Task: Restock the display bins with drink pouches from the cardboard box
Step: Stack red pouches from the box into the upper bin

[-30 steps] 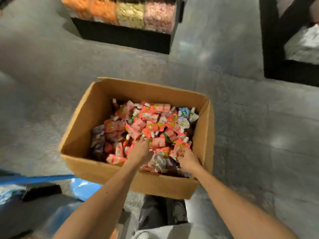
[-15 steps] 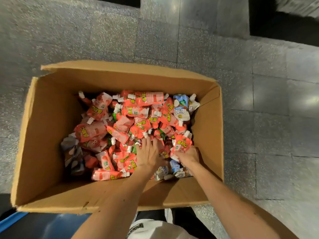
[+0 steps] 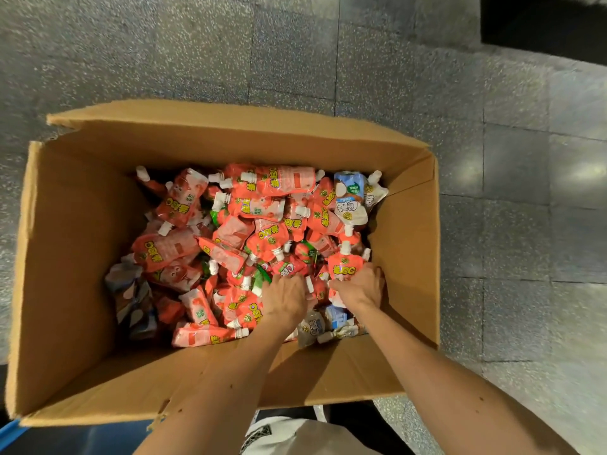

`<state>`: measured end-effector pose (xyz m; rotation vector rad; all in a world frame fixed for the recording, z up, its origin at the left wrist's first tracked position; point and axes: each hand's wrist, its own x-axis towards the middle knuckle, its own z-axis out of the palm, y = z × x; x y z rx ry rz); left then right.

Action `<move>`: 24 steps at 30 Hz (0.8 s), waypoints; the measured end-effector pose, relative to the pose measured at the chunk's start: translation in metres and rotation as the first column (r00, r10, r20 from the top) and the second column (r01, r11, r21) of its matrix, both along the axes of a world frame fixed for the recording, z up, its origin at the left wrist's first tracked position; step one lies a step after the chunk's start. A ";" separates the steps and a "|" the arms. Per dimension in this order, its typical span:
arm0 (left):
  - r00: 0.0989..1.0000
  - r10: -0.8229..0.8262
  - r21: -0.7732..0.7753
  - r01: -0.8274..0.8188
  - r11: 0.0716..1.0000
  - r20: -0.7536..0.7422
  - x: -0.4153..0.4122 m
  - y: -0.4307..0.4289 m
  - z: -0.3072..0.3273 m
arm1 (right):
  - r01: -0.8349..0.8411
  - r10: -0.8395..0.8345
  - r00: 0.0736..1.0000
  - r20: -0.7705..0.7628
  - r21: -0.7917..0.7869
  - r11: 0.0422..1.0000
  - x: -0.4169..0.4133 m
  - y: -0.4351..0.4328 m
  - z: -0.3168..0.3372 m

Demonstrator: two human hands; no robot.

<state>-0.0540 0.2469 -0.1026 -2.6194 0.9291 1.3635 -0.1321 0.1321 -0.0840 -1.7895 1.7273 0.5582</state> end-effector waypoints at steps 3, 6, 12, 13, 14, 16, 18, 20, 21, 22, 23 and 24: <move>1.000 -0.002 -0.029 0.002 1.000 -0.015 0.006 0.002 0.006 | -0.414 0.425 0.903 0.060 -0.142 0.899 0.003 0.001 0.014; 0.999 0.035 -0.026 -0.035 0.999 -0.024 0.018 0.009 0.014 | -0.641 0.656 0.744 0.125 -0.143 0.754 0.018 -0.002 0.017; 0.990 0.141 -0.044 -0.141 0.989 -0.011 0.049 0.043 0.027 | -0.605 0.607 0.787 0.107 -0.059 0.794 0.049 0.007 0.003; 0.986 0.167 -0.043 -0.167 0.985 -0.023 0.055 0.048 0.029 | -0.591 0.596 0.796 0.099 -0.084 0.803 0.049 0.011 0.001; 0.979 0.201 -0.038 -0.202 0.979 -0.037 0.061 0.053 0.031 | -0.582 0.592 0.800 0.097 -0.114 0.805 0.049 0.014 0.000; 0.951 0.302 -0.035 -0.305 0.952 -0.062 0.071 0.063 0.032 | -0.584 0.602 0.794 0.086 -0.170 0.794 0.047 0.017 -0.003; 0.912 0.398 -0.064 -0.405 0.912 -0.094 0.079 0.072 0.032 | -0.581 0.604 0.794 0.064 -0.208 0.787 0.046 0.015 -0.002; 0.857 0.494 -0.102 -0.510 0.854 -0.146 0.083 0.077 0.035 | -0.568 0.598 0.798 0.066 -0.248 0.785 0.047 0.009 0.001; 0.829 0.532 -0.119 -0.554 0.824 -0.175 0.085 0.079 0.036 | -0.552 0.588 0.806 0.076 -0.264 0.791 0.048 0.007 0.004; 0.802 0.562 -0.136 -0.591 0.795 -0.205 0.086 0.080 0.038 | -0.527 0.564 0.822 0.083 -0.268 0.807 0.049 0.006 0.007; 0.776 0.586 -0.148 -0.624 0.767 -0.235 0.087 0.081 0.039 | -0.497 0.537 0.838 0.096 -0.271 0.824 0.050 0.005 0.009; 0.747 0.609 -0.156 -0.657 0.737 -0.267 0.087 0.082 0.039 | -0.453 0.492 0.864 0.112 -0.256 0.854 0.052 0.005 0.011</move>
